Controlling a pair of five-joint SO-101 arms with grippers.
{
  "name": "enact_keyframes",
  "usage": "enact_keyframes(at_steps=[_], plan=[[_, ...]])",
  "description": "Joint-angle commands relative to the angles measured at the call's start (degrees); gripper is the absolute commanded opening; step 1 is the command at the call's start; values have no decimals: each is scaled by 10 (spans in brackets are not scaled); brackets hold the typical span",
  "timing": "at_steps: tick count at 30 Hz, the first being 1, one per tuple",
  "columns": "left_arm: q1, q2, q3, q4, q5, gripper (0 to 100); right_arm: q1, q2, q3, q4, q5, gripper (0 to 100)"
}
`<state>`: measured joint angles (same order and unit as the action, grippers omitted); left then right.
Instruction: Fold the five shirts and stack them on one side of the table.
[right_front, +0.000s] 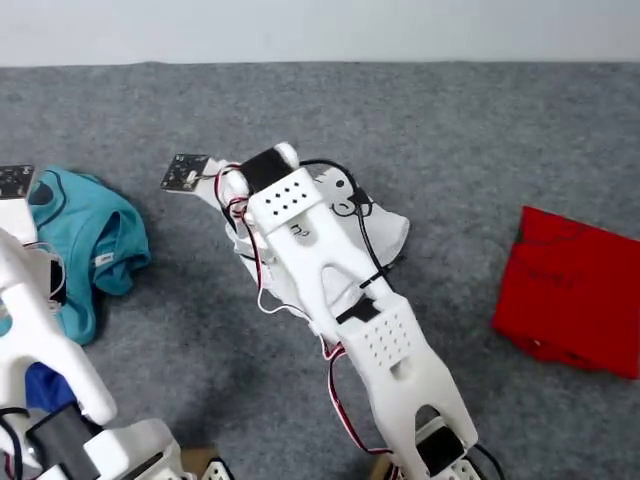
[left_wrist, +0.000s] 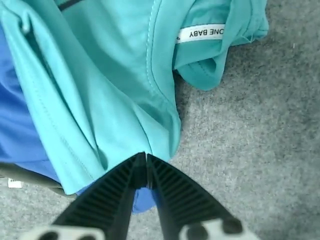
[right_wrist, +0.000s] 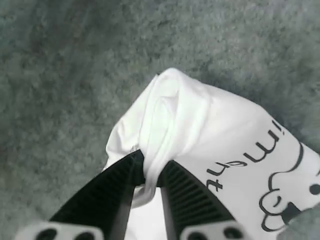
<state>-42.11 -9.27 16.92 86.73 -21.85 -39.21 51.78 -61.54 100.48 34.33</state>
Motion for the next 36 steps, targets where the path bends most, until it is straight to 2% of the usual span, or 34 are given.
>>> enact_keyframes(at_steps=[1, 4, 12, 20, 28, 32, 36], plan=[[2, -25, -2, -10, 3, 6, -6, 12, -41, 22, -13, 38], [1, -25, -2, -10, 3, 6, 0, 15, -32, 26, -25, 91], [0, -25, -4, -10, 2, 6, 32, -87, 86, 26, -33, 141], [2, -25, -2, -18, 3, 6, 46, -194, 142, 25, -32, 116], [2, -25, -4, -21, 3, 6, 54, -152, 144, 23, -33, 104], [1, -25, -5, -18, 3, 6, 87, -112, 145, 26, -33, 4], [0, -25, -5, -18, 3, 6, 95, -116, 191, 26, -55, 9]])
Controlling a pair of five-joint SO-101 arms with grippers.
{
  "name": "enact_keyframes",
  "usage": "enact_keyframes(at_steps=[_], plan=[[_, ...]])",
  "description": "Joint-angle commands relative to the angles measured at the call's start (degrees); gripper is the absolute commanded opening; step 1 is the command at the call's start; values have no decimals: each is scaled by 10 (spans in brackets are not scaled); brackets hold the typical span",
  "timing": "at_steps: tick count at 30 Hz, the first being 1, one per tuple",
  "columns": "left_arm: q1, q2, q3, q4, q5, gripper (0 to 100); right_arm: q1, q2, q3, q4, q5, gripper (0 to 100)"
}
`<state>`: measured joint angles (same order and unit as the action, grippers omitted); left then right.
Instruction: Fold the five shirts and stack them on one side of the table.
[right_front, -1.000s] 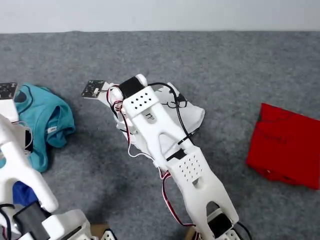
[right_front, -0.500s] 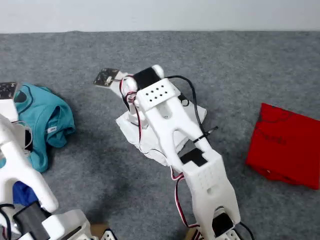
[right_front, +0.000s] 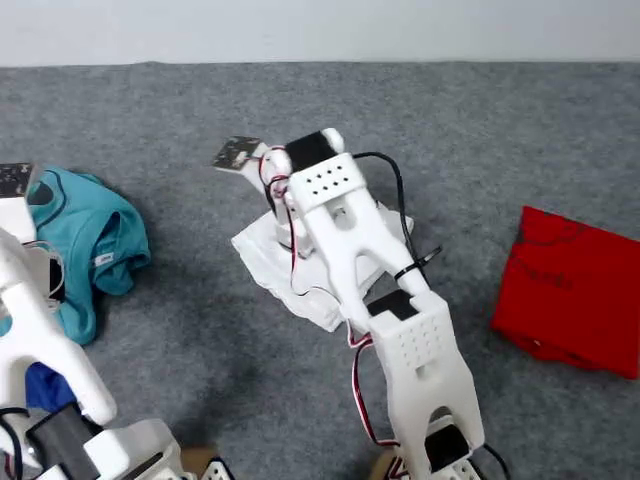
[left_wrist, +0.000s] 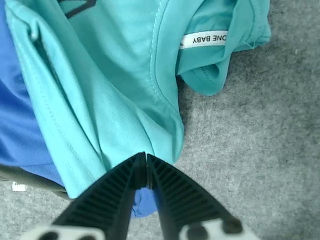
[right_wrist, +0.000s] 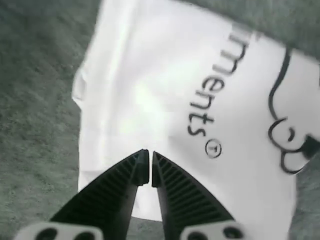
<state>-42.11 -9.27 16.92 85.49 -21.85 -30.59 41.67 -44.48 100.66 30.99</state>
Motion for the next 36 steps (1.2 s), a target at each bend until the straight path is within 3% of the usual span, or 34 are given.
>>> enact_keyframes(at_steps=[1, 10, 15, 22, 30, 36], plan=[[0, -25, -5, -5, 3, 6, 8, -22, 40, 24, -25, 9], [1, -25, -4, -5, 3, 6, 8, -69, 201, 21, -30, 9], [1, -25, -4, -5, 3, 6, 11, -72, 164, 22, -31, 9], [1, -33, -5, -5, 3, 6, 13, -159, 99, 22, -100, 9], [32, -116, -5, -4, 0, 6, 77, -231, 154, 22, -280, 9], [81, -128, -3, 4, 3, 6, 72, -223, 175, 20, -562, 9]])
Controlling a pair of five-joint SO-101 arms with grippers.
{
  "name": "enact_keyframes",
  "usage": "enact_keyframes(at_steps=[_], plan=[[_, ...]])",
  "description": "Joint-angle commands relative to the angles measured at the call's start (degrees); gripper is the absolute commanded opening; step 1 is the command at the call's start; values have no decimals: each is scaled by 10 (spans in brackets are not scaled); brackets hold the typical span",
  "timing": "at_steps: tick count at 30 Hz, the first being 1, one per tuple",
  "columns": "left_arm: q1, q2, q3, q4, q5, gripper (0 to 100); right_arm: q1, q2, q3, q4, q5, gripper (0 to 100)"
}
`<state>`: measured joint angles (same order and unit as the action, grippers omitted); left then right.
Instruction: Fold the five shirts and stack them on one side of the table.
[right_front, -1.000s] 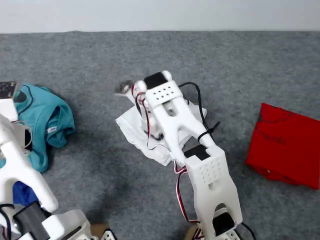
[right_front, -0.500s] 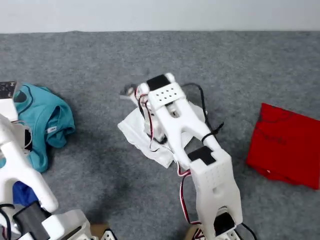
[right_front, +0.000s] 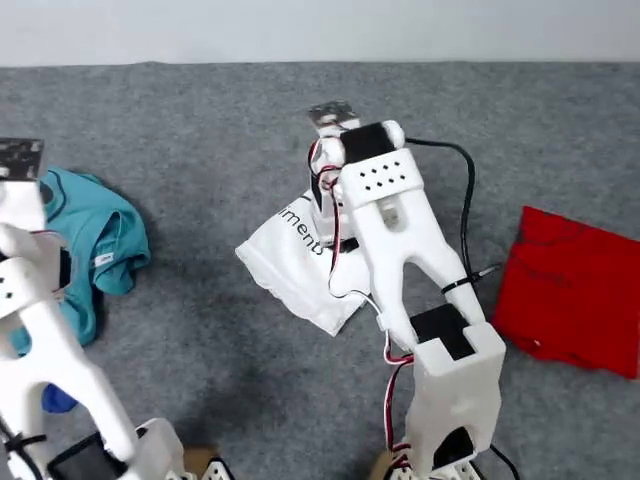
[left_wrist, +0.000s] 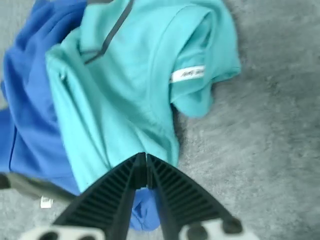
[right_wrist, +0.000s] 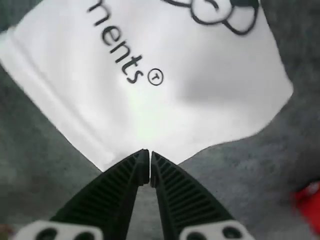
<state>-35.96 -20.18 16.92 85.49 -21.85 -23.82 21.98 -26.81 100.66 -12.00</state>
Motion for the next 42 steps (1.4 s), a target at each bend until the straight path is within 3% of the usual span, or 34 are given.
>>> enact_keyframes(at_steps=[1, 4, 10, 13, 21, 30, 33, 40, 42], plan=[[24, -18, -3, 4, 3, 6, -1, -20, -2, 16, -166, 9], [26, -18, -3, 4, 3, 6, -19, 7, -2, 13, -260, 59], [26, -17, 2, 7, 0, 6, -25, 60, -5, -27, -360, 441], [26, -17, 4, 7, 0, 6, -28, 80, -5, -57, -396, 537], [27, -16, 5, 8, 0, 6, -16, 122, -5, -138, -446, 537], [27, -16, 5, 8, 2, 6, 17, 235, -5, -241, -444, 526], [27, -16, 5, 8, 2, 6, 14, 257, -9, -253, -444, 423], [27, -16, 5, 8, 2, 6, 23, 258, -30, -225, -431, 34], [27, -16, 5, 8, 1, 6, 29, 255, -30, -213, -425, 17]])
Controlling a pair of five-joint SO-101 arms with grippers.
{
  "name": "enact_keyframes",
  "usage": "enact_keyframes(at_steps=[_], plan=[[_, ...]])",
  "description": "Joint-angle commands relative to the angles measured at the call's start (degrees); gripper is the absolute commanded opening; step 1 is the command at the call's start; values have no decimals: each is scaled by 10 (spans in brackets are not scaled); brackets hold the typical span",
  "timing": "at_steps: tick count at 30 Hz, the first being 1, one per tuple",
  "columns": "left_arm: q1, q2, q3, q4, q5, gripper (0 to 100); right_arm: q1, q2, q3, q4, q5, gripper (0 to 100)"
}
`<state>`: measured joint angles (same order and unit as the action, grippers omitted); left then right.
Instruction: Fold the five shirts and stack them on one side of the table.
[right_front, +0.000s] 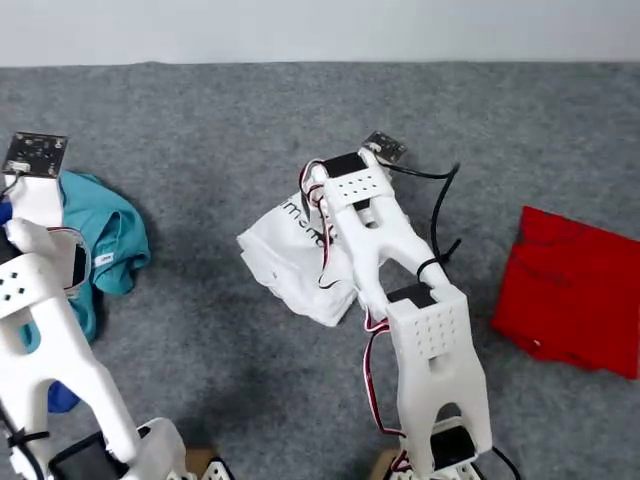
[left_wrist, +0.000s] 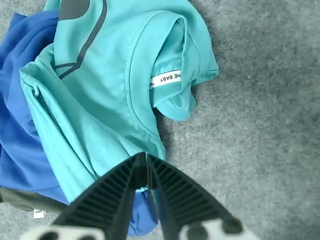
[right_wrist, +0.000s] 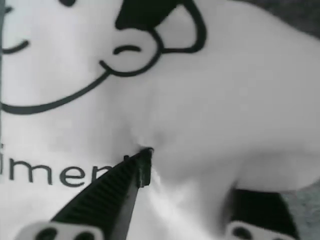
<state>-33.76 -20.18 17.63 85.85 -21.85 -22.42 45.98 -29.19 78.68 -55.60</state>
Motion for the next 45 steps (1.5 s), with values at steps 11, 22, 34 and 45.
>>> enact_keyframes(at_steps=[11, 22, 34, 45], plan=[[5, -16, -6, 4, 0, 6, 73, -113, -18, 106, 150, 9], [5, -17, -6, 4, 0, 6, 172, -247, -18, 189, 378, 9], [6, -17, -6, 12, 3, 6, 352, -307, -18, 222, 604, 9], [6, -17, -6, 12, 3, 6, 428, -349, -19, 222, 670, 9]])
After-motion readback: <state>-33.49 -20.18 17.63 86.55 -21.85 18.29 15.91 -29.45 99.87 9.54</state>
